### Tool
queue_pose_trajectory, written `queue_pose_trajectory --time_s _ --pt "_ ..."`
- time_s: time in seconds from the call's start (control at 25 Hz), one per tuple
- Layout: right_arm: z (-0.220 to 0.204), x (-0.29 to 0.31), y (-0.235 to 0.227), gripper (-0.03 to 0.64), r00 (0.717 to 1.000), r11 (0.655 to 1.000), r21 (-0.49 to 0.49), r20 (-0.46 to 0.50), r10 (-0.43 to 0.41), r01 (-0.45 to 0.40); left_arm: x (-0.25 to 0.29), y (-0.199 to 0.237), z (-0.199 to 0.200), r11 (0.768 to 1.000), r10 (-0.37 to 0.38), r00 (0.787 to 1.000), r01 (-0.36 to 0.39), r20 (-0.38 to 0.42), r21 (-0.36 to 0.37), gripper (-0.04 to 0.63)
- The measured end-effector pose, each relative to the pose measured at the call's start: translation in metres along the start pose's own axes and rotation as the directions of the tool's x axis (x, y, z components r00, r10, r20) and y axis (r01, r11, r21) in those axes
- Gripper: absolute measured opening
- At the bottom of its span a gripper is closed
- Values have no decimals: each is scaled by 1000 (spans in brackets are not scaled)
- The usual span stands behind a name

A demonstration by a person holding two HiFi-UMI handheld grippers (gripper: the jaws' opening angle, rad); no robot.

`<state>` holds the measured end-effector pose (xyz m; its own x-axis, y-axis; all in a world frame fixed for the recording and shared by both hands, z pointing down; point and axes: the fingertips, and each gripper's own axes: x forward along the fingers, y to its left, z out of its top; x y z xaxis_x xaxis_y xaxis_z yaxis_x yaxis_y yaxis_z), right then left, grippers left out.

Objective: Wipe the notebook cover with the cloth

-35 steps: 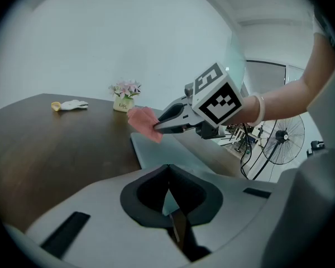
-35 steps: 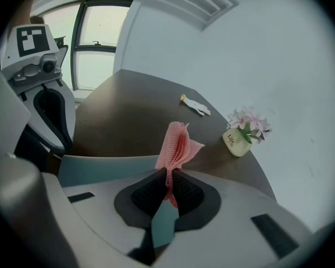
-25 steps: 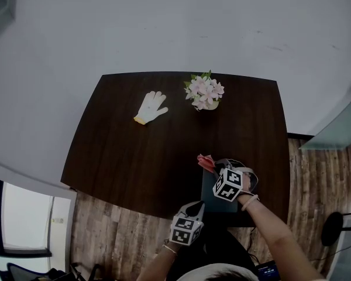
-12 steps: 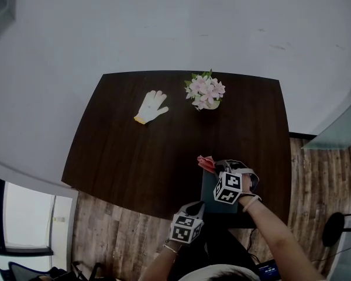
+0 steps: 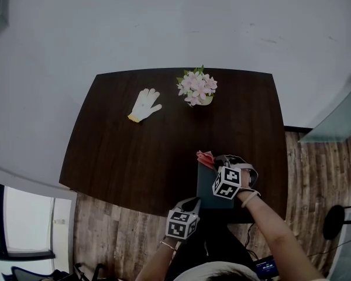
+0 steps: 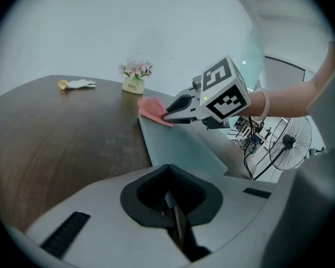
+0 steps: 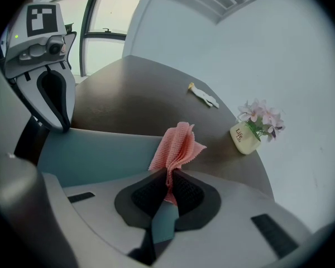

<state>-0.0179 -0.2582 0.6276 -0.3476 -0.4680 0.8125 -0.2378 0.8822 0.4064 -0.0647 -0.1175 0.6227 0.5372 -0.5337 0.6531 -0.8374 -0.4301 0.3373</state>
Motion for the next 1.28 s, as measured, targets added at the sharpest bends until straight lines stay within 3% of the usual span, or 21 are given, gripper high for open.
queue_pose_trajectory --time_s 1.28 --pt "-65 -25 -12 28 997 989 129 -42 -71 76 2 -2 -1 1000 2 1000 -2 2 -9 18"
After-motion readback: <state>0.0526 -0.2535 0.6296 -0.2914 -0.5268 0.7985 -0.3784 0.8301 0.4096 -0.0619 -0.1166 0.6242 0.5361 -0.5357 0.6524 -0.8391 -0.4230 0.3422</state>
